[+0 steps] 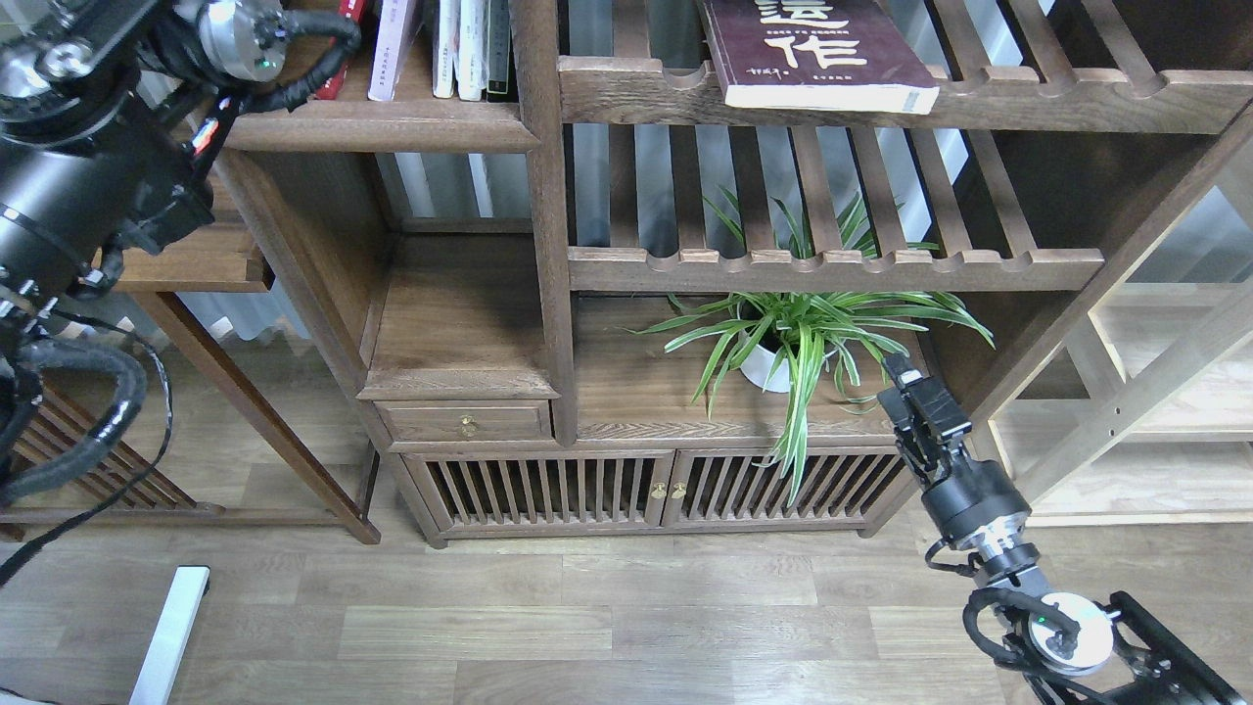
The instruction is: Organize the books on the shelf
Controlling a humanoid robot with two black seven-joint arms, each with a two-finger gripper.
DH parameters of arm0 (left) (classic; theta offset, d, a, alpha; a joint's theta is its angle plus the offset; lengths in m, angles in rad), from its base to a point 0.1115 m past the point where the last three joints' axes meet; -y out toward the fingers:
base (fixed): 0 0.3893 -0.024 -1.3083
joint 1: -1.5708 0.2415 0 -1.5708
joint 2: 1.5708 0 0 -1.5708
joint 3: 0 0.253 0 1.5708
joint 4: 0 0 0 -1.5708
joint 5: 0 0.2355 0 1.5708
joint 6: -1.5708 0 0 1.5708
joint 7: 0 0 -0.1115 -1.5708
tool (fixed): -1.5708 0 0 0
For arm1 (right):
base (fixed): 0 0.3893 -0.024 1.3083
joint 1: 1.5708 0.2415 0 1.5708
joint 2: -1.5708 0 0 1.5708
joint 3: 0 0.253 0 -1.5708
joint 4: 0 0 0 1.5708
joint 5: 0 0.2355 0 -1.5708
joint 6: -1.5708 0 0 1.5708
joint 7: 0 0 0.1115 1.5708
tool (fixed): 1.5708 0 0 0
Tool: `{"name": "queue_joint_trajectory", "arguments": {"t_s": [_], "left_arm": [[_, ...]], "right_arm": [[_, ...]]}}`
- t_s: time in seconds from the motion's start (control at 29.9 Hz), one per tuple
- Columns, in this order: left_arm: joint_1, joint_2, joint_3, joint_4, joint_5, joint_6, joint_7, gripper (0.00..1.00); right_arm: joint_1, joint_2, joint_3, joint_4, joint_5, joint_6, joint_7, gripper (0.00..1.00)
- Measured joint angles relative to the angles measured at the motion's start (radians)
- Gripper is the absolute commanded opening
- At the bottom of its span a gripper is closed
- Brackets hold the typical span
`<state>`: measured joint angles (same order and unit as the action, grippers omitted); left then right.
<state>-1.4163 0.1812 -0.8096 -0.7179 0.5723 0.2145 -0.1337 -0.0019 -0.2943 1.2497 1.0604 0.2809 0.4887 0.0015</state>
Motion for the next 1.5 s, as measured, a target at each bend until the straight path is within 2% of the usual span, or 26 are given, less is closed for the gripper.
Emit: {"name": "queue_joint_trajectory", "arguments": {"t_s": [0.1, 0.27, 0.37, 0.57, 0.7, 0.77, 1.0, 1.27, 1.4, 1.5], "left_arm": [[0.019, 0.028, -0.001, -0.033, -0.002, -0.006, -0.003, 0.39], [0.069, 0.050, -0.002, -0.088, -0.030, -0.025, -0.013, 0.39], [0.085, 0.055, -0.002, -0.120, -0.078, -0.033, -0.053, 0.40], [0.152, 0.089, -0.018, -0.270, -0.186, -0.101, -0.190, 0.40], [0.260, 0.177, -0.065, -0.419, -0.200, -0.140, -0.217, 0.39], [0.340, 0.211, -0.125, -0.484, -0.201, -0.194, -0.233, 0.39], [0.565, 0.203, -0.344, -0.610, -0.237, -0.493, -0.307, 0.42], [0.735, 0.127, -0.389, -0.781, -0.427, -0.583, -0.311, 0.47], [0.794, 0.080, -0.382, -0.798, -0.435, -0.680, -0.300, 0.47], [0.834, 0.036, -0.380, -0.799, -0.436, -0.700, -0.272, 0.50]], "right_arm": [[0.008, 0.002, 0.017, -0.010, 0.012, 0.000, 0.000, 0.76], [0.032, 0.007, 0.027, -0.015, 0.031, 0.000, 0.008, 0.76], [0.049, 0.007, 0.028, -0.017, 0.038, 0.000, 0.009, 0.76], [0.079, 0.011, 0.028, -0.029, 0.039, 0.000, 0.011, 0.76], [0.081, 0.015, 0.028, -0.036, 0.039, 0.000, 0.012, 0.76], [0.082, 0.015, 0.029, -0.037, 0.038, 0.000, 0.012, 0.76], [0.084, 0.047, 0.026, -0.037, 0.039, 0.000, 0.014, 0.76], [0.114, 0.047, 0.029, -0.035, 0.038, 0.000, 0.012, 0.75], [0.121, 0.043, 0.037, -0.020, 0.039, 0.000, 0.011, 0.73], [0.125, 0.041, 0.039, 0.014, 0.041, 0.000, 0.011, 0.73]]}}
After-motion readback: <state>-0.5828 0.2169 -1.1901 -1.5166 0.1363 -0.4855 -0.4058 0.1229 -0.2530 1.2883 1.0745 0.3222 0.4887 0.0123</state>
